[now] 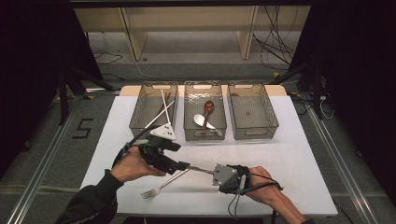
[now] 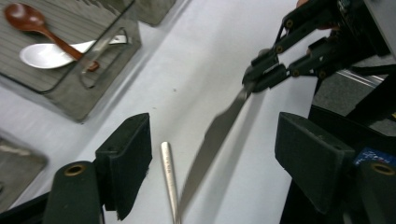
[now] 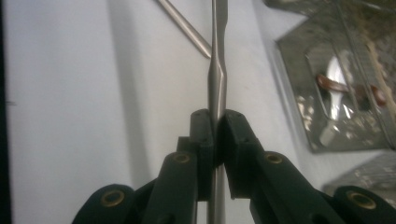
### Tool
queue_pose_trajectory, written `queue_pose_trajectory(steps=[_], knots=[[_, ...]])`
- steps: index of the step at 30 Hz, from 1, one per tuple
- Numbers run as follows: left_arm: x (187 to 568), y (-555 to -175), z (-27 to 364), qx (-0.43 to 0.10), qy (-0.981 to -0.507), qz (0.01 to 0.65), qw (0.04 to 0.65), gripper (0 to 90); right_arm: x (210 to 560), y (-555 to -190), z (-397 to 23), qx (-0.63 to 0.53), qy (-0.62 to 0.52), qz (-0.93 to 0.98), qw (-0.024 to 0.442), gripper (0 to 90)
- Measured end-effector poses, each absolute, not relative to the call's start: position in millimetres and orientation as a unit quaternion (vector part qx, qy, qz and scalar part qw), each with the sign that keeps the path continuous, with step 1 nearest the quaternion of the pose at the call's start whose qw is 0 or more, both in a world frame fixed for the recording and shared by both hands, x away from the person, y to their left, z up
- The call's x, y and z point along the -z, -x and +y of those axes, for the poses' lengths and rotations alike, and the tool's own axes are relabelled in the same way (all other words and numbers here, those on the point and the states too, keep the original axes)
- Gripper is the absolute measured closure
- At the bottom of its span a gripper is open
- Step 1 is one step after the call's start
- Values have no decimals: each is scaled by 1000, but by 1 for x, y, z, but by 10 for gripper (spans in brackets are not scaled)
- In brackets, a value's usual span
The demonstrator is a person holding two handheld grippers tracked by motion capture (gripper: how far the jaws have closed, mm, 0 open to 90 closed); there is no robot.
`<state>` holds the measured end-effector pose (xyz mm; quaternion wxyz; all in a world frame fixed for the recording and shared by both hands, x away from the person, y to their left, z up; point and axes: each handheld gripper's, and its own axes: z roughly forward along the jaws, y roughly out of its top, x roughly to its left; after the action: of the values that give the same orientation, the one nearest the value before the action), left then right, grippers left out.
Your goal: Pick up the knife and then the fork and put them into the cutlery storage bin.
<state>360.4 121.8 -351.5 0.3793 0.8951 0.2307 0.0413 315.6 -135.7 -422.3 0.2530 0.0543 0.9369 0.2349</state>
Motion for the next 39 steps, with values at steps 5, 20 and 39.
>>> queue_pose_trajectory(steps=[5,20,39], knots=[[351,-359,137,-62,-878,255,400,234,417,-329,-152,-246,-105,927,264,839],[385,-352,164,-82,-848,301,429,185,392,-381,-212,-293,-273,875,270,839],[409,-342,172,-111,-831,323,439,180,366,-455,-244,-307,-429,809,259,840]])
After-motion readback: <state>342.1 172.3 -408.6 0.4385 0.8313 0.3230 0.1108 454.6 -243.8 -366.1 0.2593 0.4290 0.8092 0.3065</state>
